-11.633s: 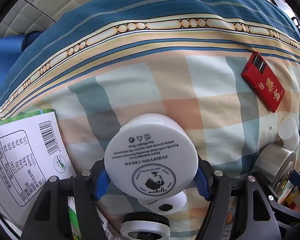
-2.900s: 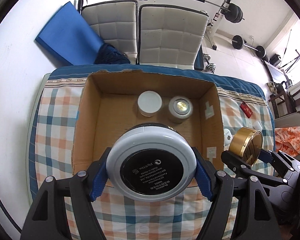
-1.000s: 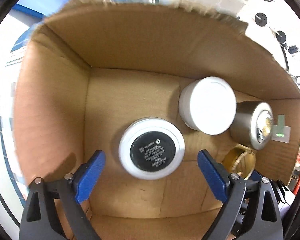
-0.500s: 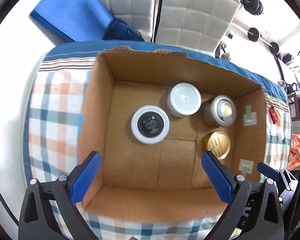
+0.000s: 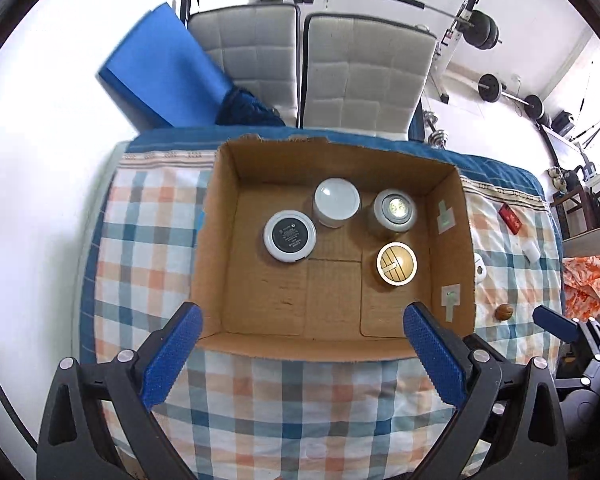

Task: Organize rigid objects
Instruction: 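Open both tools to release the case and gold tin in the box, then grasp the white earbud case with the left tool while the right tool grasps the white cylinder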

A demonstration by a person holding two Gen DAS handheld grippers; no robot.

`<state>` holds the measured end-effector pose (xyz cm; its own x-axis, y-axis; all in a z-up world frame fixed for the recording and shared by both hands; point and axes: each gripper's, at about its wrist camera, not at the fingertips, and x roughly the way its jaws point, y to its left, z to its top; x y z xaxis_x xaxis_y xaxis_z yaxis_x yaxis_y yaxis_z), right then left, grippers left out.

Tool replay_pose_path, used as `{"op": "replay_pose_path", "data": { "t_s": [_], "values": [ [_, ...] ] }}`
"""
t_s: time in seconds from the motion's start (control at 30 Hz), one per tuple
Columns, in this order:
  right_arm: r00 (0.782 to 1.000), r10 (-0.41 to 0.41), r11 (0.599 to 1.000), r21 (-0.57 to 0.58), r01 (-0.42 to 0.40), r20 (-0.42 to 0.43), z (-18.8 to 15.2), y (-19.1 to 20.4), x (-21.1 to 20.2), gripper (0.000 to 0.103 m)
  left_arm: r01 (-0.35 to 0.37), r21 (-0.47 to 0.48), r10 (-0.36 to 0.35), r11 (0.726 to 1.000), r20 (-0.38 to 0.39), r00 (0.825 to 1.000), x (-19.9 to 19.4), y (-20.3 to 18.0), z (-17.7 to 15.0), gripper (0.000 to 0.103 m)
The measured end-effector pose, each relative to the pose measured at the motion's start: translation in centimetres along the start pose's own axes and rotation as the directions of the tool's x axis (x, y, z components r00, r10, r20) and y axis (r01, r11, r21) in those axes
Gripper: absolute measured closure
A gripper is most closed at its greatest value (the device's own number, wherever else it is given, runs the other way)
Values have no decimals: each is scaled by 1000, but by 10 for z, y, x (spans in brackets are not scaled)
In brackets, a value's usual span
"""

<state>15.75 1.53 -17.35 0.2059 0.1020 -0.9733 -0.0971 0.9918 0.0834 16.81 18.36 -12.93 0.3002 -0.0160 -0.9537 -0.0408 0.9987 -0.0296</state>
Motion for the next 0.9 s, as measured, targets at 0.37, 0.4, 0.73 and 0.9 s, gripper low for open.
{"op": "replay_pose_path", "data": {
  "t_s": [0.37,0.4,0.73,0.9],
  "values": [
    [998,51,999,2,-51,41,-15,-16,-43,0,2,-3,-2,1000,34,999,-33,-19,-15,0],
    [998,52,999,3,-52,40,-16,-20,-43,0,2,0,-2,1000,33,999,-34,-23,-15,0],
    [1000,2,989,149,-5,18,-34,-126,-47,0,84,108,-85,991,0,996,-15,-121,-12,0],
    [997,-82,961,263,80,-3,-35,-214,-39,0,133,179,-124,975,-63,990,25,-197,-1,0]
  ]
}}
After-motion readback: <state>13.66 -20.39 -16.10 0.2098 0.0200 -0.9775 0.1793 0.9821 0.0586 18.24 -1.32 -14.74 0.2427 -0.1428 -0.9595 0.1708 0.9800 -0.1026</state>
